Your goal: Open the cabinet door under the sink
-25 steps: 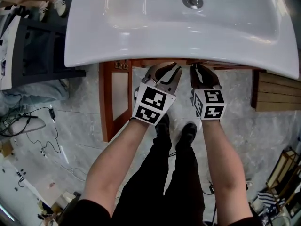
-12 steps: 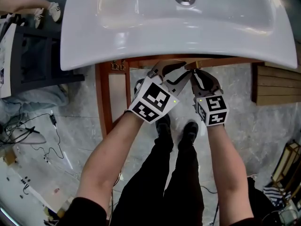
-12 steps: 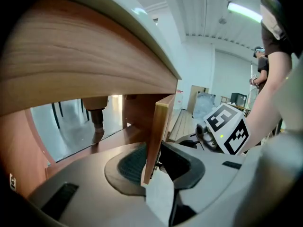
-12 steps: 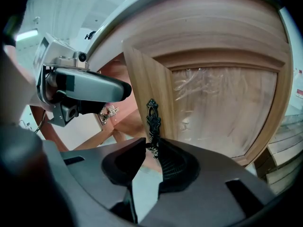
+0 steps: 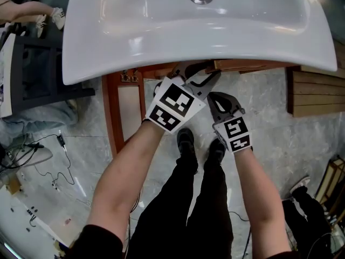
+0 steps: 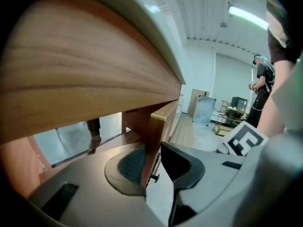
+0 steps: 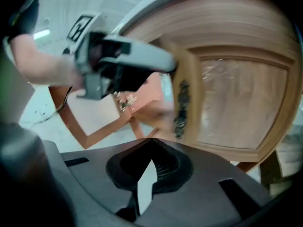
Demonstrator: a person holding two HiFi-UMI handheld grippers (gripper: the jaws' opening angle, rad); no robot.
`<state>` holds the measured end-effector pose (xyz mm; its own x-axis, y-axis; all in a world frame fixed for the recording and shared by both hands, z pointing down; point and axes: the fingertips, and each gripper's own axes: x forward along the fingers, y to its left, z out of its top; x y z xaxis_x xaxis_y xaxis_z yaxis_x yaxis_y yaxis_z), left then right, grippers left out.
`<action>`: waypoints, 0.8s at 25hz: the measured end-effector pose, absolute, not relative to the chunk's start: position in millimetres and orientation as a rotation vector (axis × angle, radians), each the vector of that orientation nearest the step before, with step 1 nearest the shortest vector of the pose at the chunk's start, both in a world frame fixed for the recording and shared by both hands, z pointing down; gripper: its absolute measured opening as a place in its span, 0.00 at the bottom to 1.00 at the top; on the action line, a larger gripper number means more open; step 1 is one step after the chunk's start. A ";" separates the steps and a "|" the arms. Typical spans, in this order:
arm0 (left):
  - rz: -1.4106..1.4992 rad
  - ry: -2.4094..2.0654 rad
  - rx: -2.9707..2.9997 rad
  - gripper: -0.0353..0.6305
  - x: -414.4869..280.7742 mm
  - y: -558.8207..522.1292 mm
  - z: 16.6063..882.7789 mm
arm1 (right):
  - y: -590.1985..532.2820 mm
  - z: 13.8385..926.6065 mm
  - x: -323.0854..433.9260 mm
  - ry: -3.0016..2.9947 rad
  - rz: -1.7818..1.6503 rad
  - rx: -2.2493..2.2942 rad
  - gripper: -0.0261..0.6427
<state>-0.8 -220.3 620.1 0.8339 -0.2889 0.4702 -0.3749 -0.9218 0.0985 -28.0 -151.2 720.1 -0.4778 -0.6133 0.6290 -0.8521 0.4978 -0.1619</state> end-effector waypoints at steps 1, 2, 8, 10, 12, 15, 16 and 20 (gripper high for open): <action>0.668 -0.500 2.821 0.21 -2.5 -223.3 619.2 | -142.2 727.8 -38.7 -2.241 0.623 1.152 0.06; 0.661 -0.480 2.824 0.21 -3.5 -223.6 618.7 | -137.1 733.9 -43.4 -2.236 0.632 1.146 0.06; 0.662 -0.408 2.871 0.20 -3.2 -210.5 615.0 | -150.2 725.8 -9.1 -2.203 0.756 1.423 0.07; 0.659 -0.393 2.874 0.20 -2.2 -204.2 614.2 | -154.8 717.3 -0.1 -2.202 0.717 1.454 0.07; 0.652 -0.385 2.872 0.19 3.3 -198.8 612.9 | -158.9 713.2 9.9 -2.197 0.693 1.464 0.13; 0.659 -0.373 2.871 0.19 8.6 -195.6 611.3 | -166.9 712.6 17.4 -2.190 0.687 1.469 0.22; 0.662 -0.371 2.871 0.19 9.1 -195.7 611.0 | -169.9 712.2 18.1 -2.191 0.682 1.471 0.22; 0.666 -0.370 2.867 0.19 5.4 -198.2 611.4 | -180.2 710.5 9.4 -2.215 0.675 1.453 0.22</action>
<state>5.4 -198.2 611.4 0.8692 -0.1999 0.4523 -0.2780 -0.9540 0.1125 9.4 -180.2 710.5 -0.3760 -0.7280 0.5733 -0.9240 0.3411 -0.1728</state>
